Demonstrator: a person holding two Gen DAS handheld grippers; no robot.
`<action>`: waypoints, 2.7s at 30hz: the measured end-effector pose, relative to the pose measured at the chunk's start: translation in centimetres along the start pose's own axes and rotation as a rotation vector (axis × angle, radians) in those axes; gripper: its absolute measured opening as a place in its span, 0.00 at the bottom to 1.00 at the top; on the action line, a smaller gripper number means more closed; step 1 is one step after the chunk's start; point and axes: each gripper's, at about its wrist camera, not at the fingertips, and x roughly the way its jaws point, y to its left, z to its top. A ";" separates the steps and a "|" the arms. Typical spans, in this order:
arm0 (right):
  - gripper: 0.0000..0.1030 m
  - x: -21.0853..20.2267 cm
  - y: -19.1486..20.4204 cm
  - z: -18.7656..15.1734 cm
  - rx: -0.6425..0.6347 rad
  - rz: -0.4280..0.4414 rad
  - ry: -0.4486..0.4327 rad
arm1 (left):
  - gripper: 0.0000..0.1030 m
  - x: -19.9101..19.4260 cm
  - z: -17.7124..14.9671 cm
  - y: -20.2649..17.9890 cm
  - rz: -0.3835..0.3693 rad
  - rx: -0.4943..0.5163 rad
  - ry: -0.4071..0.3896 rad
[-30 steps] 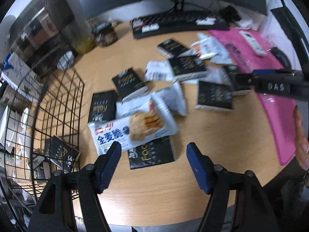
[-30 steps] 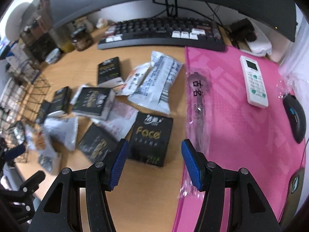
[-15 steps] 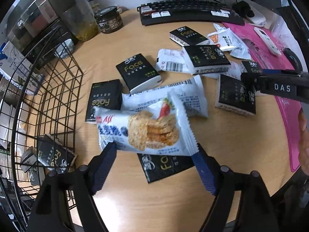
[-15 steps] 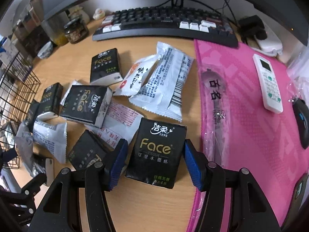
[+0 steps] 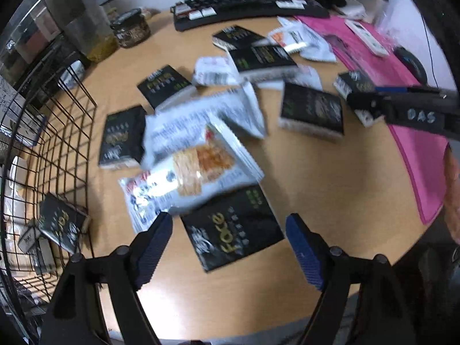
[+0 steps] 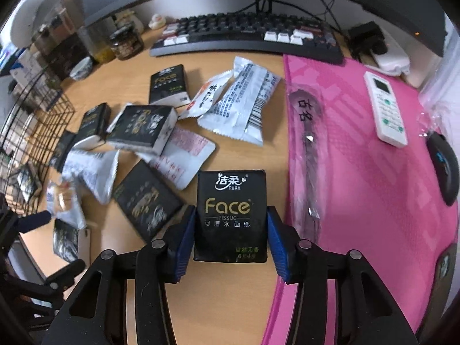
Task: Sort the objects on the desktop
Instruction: 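Grasp a black Face tissue pack with the right tool, then grasp another black Face tissue pack with the left tool, then carry both held tissue packs over the wire basket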
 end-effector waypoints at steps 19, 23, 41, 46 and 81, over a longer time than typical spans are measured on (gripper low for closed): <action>0.46 -2.7 0.5 -5.6 -0.002 0.053 0.001 | 0.80 -0.5 -1.9 -2.8 -0.039 0.056 -0.019; 0.46 -3.1 0.2 -5.5 0.006 0.057 -0.004 | 0.80 -1.3 -1.7 -3.1 -0.059 0.079 -0.033; 0.46 -2.6 -0.1 -5.3 0.022 0.071 0.007 | 0.80 0.1 1.2 -2.6 -0.016 0.336 -0.069; 0.46 -2.4 -0.2 -5.2 0.029 0.074 0.011 | 0.73 -0.1 1.4 -2.3 -0.063 0.277 -0.068; 0.46 -2.9 1.7 -5.8 -0.033 0.058 0.002 | 0.51 -2.0 -0.5 -0.9 -0.018 0.052 -0.082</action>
